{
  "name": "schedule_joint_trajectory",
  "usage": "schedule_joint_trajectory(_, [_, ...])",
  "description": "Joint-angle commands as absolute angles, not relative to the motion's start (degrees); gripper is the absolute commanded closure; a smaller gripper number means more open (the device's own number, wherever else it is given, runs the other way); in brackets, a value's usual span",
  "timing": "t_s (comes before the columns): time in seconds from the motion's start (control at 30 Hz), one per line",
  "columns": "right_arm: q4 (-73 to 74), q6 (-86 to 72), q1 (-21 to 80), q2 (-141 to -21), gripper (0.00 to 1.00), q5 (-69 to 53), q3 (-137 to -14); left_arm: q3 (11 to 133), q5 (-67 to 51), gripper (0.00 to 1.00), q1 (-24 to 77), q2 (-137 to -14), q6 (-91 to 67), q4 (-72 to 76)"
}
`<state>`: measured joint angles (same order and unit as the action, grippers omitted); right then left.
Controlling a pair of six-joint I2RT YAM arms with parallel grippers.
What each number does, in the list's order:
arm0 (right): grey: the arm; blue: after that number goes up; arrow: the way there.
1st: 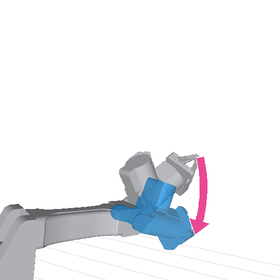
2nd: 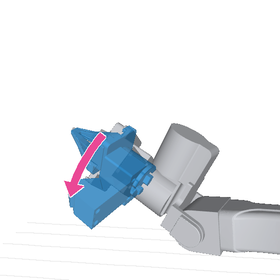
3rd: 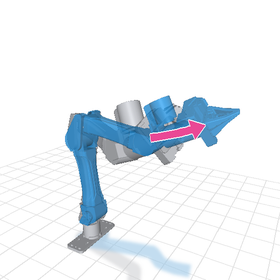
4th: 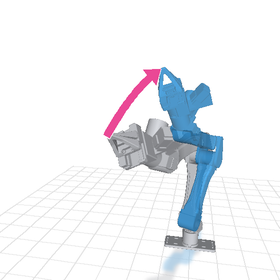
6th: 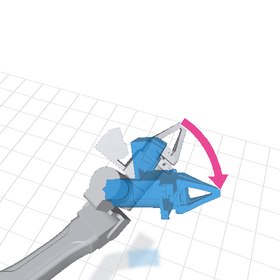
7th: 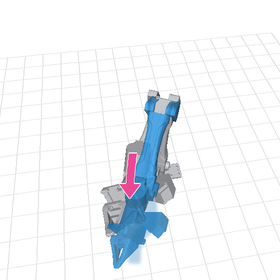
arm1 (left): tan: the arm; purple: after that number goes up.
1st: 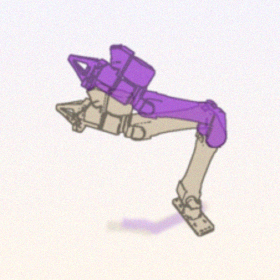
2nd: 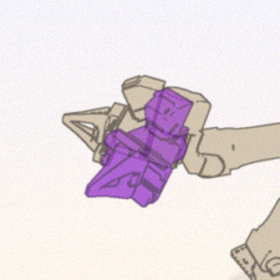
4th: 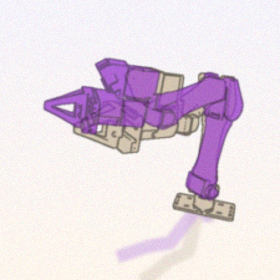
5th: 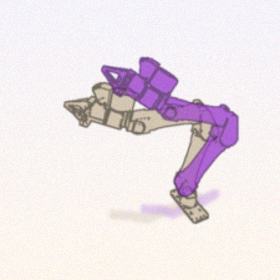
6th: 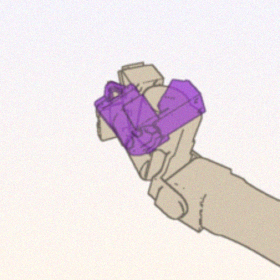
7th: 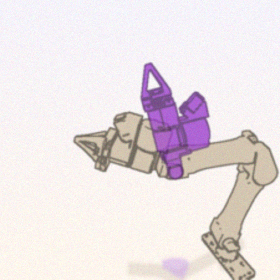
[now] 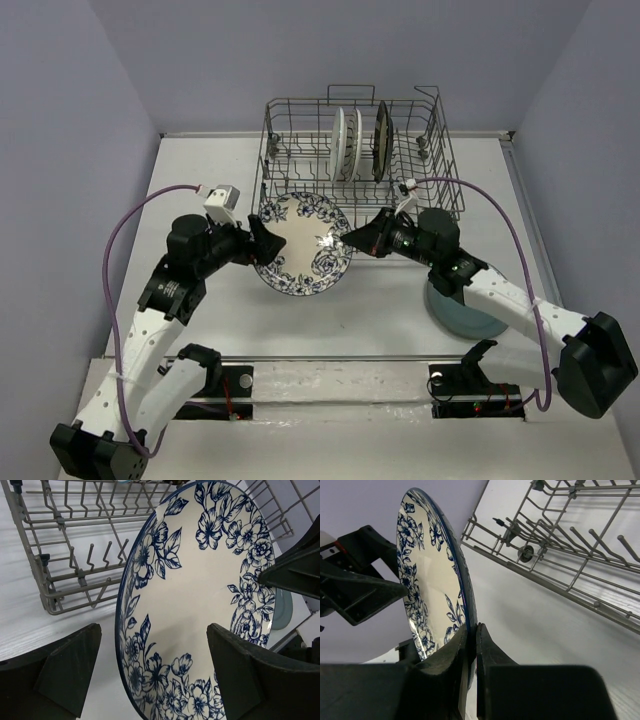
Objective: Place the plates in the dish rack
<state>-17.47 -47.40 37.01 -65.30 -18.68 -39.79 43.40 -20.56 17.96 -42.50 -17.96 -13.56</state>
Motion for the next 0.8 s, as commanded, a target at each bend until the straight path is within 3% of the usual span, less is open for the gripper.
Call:
schedule_joint_trajectory(0.0, [-30.76, -51.59, 35.95, -63.98, 0.93, -25.48, -45.61, 42.63, -25.57, 0.05, 17.49, -42.45, -19.33, -8.1])
schedule_joint_trajectory(0.07, [-31.38, -52.29, 35.43, -64.33, 0.93, -26.27, -45.7, 41.84, -28.54, 0.14, 17.4, -42.45, -20.12, -6.42])
schedule_joint_trajectory(0.1, [-31.72, -52.47, 35.42, -64.6, 0.93, -26.54, -45.7, 41.57, -29.61, 0.32, 17.4, -42.36, -20.47, -5.46])
schedule_joint_trajectory(0.2, [-32.26, -52.91, 34.81, -65.3, 0.93, -27.51, -45.62, 41.13, -32.43, 0.61, 17.23, -41.4, -22.41, -2.47])
schedule_joint_trajectory(0.23, [-32.26, -53.0, 34.8, -65.39, 0.93, -27.77, -45.53, 41.13, -32.95, 0.77, 17.23, -40.61, -23.02, -1.33])
schedule_joint_trajectory(0.3, [-32.26, -52.91, 34.8, -65.83, 0.93, -29.44, -45.35, 41.48, -34.45, 0.91, 17.14, -40.08, -23.46, -0.71])
schedule_joint_trajectory(0.4, [-32.26, -51.51, 34.19, -66.71, 0.88, -33.47, -45.18, 41.75, -37.96, 0.95, 17.05, -38.68, -24.61, 2.17])
schedule_joint_trajectory(0.53, [-30.86, -47.39, 33.66, -68.11, 0.56, -40.68, -45.7, 41.31, -43.93, 0.95, 16.88, -38.41, -27.59, 6.22])
schedule_joint_trajectory(0.63, [-30.59, -43.88, 33.66, -68.47, 0.4, -46.83, -45.88, 40.43, -46.66, 0.95, 16.79, -38.41, -30.66, 10.35])
schedule_joint_trajectory(0.77, [-29.97, -41.67, 33.66, -68.38, 0.38, -50.79, -45.97, 40.34, -48.25, 0.95, 16.7, -38.32, -32.17, 12.57])
